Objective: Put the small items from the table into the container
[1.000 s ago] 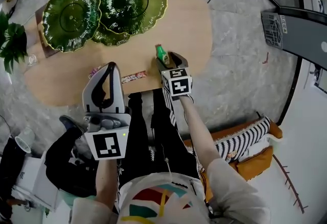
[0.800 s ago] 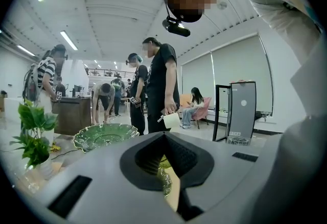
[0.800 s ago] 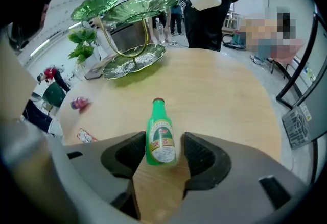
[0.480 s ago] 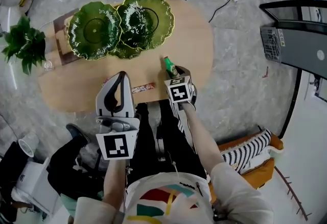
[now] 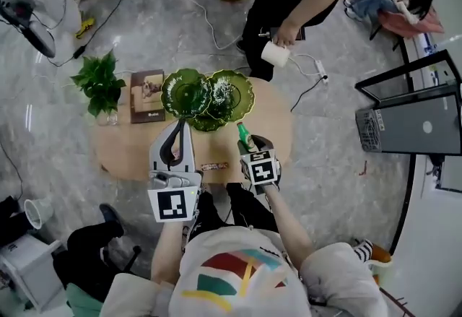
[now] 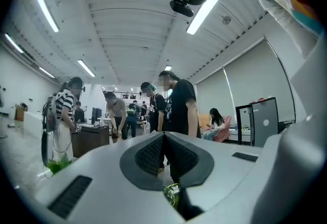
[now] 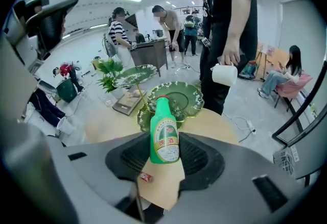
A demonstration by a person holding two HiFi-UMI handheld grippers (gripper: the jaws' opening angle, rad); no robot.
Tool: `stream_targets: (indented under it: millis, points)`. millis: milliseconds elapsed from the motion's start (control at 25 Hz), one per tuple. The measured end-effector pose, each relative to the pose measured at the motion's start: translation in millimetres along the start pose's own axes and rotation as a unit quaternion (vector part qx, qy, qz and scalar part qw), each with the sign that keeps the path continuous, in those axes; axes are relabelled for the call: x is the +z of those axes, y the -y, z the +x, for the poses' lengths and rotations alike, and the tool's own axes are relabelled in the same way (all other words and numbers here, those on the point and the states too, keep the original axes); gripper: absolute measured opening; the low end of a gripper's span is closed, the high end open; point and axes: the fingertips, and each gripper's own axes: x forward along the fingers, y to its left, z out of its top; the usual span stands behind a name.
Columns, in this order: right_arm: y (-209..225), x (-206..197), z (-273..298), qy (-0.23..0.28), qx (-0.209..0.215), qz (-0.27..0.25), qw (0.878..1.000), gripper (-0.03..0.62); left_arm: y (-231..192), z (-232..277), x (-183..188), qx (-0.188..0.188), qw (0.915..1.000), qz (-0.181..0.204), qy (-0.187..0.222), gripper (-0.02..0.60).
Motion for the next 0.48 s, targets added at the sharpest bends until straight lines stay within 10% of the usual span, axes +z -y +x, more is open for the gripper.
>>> stream_targets:
  millis: [480]
  points:
    - [-80.7,-0.6,80.5,-0.039,0.082,-0.064,0.994,0.175,-31.6,-18.2,-38.1,0.041,0.9978,-0.01,-0.052,0.008]
